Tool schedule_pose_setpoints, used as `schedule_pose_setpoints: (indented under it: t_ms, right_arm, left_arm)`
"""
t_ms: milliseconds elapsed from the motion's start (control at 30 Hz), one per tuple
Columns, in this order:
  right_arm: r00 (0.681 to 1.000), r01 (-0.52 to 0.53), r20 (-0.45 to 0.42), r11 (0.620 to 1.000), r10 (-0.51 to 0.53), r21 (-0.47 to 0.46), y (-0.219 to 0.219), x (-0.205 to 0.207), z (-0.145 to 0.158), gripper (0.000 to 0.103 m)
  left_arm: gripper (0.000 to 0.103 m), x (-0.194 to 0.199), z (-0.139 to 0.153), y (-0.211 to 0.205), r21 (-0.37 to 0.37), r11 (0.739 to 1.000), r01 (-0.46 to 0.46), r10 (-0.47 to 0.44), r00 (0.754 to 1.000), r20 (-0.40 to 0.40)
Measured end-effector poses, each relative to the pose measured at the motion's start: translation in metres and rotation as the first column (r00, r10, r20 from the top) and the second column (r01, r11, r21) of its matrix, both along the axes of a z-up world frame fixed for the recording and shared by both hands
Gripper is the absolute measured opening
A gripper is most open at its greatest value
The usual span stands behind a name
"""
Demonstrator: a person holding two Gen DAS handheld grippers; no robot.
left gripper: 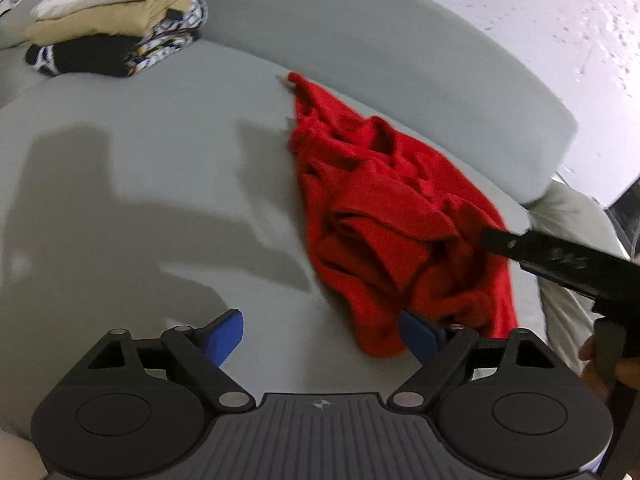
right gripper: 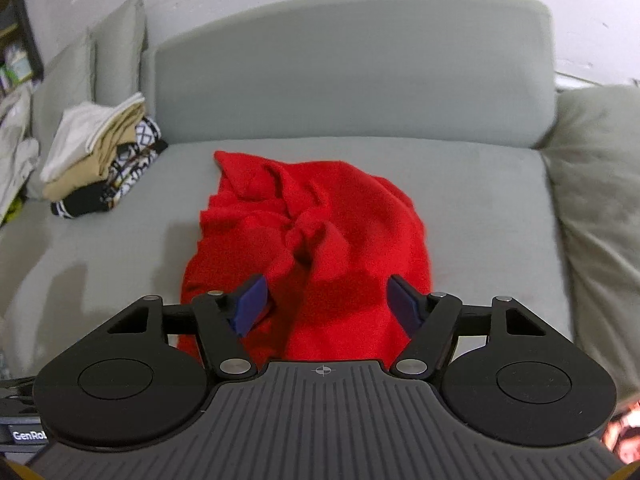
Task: Fold clothes
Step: 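Grasp the red T-shirt edge with the right tool and lift it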
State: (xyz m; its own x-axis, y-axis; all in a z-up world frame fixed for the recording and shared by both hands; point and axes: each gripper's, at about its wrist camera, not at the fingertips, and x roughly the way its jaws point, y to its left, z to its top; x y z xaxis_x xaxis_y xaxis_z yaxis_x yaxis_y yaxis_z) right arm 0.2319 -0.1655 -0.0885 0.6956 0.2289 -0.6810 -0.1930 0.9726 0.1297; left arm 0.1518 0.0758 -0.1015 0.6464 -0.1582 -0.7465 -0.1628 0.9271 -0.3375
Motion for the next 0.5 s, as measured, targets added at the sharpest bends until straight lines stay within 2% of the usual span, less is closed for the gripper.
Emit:
schedule_pose_setpoints:
  t_ms: [33, 100, 133, 233, 300, 333, 400, 467, 500]
  right_arm:
    - [1.000, 0.007, -0.016, 0.999, -0.007, -0.042, 0.007, 0.007, -0.006, 0.063]
    - [0.998, 0.041, -0.046, 0.992, -0.047, -0.117, 0.014, 0.019, -0.015, 0.021]
    - [0.995, 0.074, -0.051, 0.988, -0.081, -0.136, 0.011, 0.023, -0.018, 0.007]
    - [0.973, 0.229, 0.040, 0.973, -0.227, -0.036, -0.026, 0.009, 0.002, 0.006]
    - [0.920, 0.383, 0.075, 0.923, -0.385, 0.041, -0.070, -0.010, 0.017, 0.006]
    - [0.888, 0.452, 0.052, 0.889, -0.456, 0.073, -0.093, -0.016, 0.019, 0.006]
    - [0.829, 0.559, -0.072, 0.822, -0.554, 0.111, -0.139, -0.018, 0.005, 0.006]
    - [0.791, 0.609, -0.193, 0.779, -0.581, 0.148, -0.170, -0.021, -0.014, 0.006]
    - [0.784, 0.615, -0.239, 0.770, -0.573, 0.173, -0.180, -0.023, -0.023, 0.006]
  left_arm:
    - [0.085, 0.001, -0.001, 0.001, 0.004, 1.000, -0.002, 0.002, 1.000, -0.002]
    - [0.085, 0.000, -0.001, 0.004, 0.009, 1.000, 0.008, -0.008, 1.000, -0.003]
    - [0.085, -0.001, -0.001, 0.005, 0.009, 1.000, 0.014, -0.014, 1.000, -0.001]
    - [0.081, -0.002, -0.002, 0.011, -0.006, 1.000, 0.024, -0.024, 1.000, 0.012]
    - [0.080, -0.001, -0.004, 0.012, -0.016, 0.999, 0.028, -0.028, 0.999, 0.018]
    - [0.079, -0.001, -0.005, 0.011, -0.021, 0.999, 0.031, -0.030, 0.999, 0.021]
    - [0.079, 0.001, -0.007, 0.008, -0.026, 0.999, 0.039, -0.038, 0.999, 0.025]
    - [0.079, 0.004, -0.008, 0.004, -0.031, 0.998, 0.048, -0.047, 0.999, 0.027]
    - [0.079, 0.007, -0.009, 0.003, -0.040, 0.998, 0.049, -0.048, 0.999, 0.026]
